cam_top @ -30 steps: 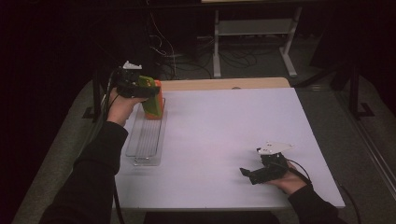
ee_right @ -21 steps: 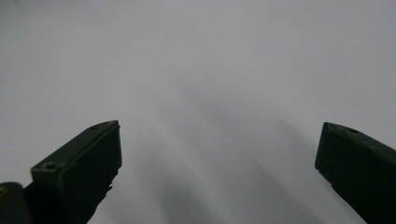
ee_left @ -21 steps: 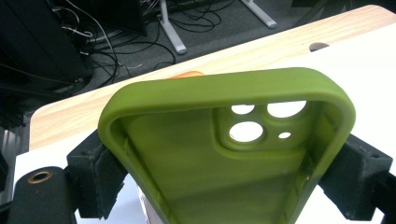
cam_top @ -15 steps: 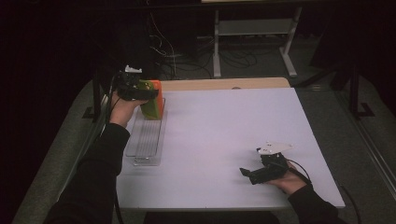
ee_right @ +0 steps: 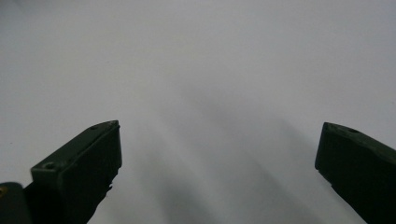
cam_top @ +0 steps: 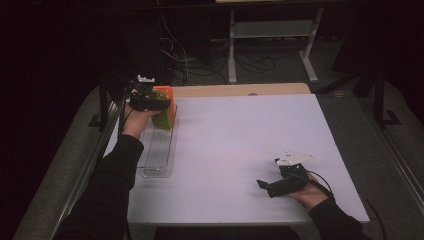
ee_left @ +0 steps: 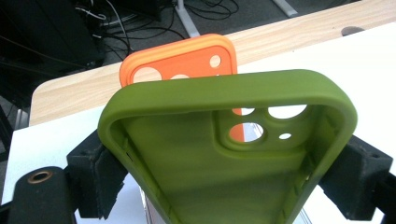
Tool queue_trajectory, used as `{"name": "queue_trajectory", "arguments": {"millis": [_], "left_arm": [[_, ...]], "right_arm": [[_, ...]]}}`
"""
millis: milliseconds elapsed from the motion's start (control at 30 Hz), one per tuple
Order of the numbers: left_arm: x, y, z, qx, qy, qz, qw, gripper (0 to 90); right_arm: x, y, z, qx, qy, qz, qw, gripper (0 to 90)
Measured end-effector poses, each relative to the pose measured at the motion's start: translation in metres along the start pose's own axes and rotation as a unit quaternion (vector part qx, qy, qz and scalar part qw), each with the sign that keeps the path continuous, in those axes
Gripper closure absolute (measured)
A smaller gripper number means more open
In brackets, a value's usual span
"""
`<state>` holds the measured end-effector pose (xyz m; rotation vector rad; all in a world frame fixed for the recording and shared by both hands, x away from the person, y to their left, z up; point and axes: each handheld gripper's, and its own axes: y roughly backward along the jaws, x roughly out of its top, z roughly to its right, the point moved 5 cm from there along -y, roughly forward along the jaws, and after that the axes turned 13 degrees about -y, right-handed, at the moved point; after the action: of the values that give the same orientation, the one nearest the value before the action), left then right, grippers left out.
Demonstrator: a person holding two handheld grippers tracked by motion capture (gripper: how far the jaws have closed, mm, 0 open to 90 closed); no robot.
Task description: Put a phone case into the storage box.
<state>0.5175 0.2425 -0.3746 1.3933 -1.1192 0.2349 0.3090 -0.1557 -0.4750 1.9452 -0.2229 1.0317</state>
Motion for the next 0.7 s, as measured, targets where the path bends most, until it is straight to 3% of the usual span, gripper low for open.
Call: {"name": "queue_trajectory", "arguments": {"millis": [533, 700], "left_arm": [[-0.008, -0.011, 0.002, 0.027, 0.007, -0.007, 0.9996, 12.4], [-0.011, -0.015, 0.003, 0.026, 0.009, -0.011, 0.9996, 12.1]], "right_arm": [[0.0, 0.0, 0.0, 0.0, 0.004, -0.003, 1.0, 0.0], [-0.001, 0.0, 0.0, 0.0, 0.005, -0.003, 1.0, 0.0]]}}
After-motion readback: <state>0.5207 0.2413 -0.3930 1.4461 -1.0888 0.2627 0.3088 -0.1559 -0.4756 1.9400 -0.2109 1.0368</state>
